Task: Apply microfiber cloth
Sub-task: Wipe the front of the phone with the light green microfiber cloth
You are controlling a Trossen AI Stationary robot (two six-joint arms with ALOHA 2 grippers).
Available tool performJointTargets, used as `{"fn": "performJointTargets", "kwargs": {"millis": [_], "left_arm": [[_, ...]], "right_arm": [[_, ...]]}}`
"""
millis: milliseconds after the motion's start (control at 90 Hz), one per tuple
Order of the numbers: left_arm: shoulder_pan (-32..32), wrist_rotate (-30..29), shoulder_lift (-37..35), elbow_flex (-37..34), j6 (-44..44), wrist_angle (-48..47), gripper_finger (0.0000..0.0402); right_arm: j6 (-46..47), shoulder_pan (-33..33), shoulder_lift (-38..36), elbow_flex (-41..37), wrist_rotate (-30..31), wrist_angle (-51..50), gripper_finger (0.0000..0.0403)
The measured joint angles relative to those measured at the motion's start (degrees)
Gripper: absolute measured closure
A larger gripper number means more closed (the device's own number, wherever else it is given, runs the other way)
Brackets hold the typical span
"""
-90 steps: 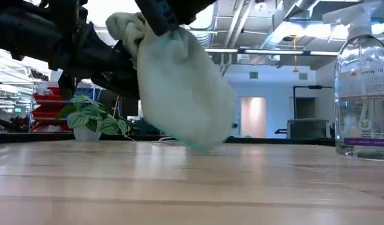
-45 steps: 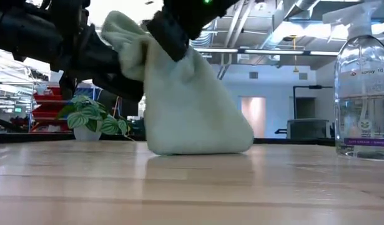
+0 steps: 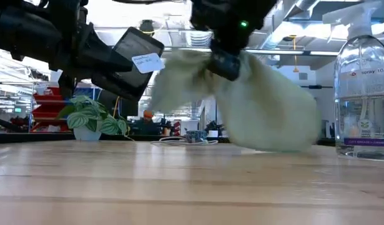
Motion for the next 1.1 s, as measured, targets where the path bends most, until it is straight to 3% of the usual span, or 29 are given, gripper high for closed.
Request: {"fn": "performJointTargets", "kwargs": {"millis": [111,311,400,467,578,689,889,1100], "left_arm": [[0.0,-0.4,0.0,0.0,0.4,0.0,0.0399],[0.0,-1.3,0.0,0.0,0.5,-0.1,0.0399],[0.0,-1.4,0.0,0.0,0.9,-0.1,0.0399],[0.0,-1.4,0.0,0.0,1.0,-0.1,0.0399],[0.0,-1.4,0.0,0.0,2.1,0.2,0.0399],[-0.6,-2.0,-1.6,0.0,4.6,0.3,0.0398],[-2.3,-4.5,-8.1,0.0,11.1,-1.3,0.0398],[-4.1,-9.2,-20.0,0.0,12.7,-15.4,0.0399]], "right_arm": [[6.4,-0.8,-4.0,0.0,0.4,-6.6,0.0403],[3.0,1.1,-9.2,0.1,-0.4,-3.8,0.0403],[1.7,2.0,-9.8,0.1,-3.3,-3.1,0.0403],[1.2,2.5,-9.5,0.1,-8.9,-3.5,0.0403],[1.2,2.8,-7.4,0.0,-21.3,-3.6,0.0403],[0.1,2.9,-2.4,-0.4,-28.2,-5.5,0.0403],[-3.2,3.4,6.7,-0.4,-33.5,-5.2,0.0403],[-6.1,4.9,10.8,-0.4,-37.8,1.7,0.0403]]}}
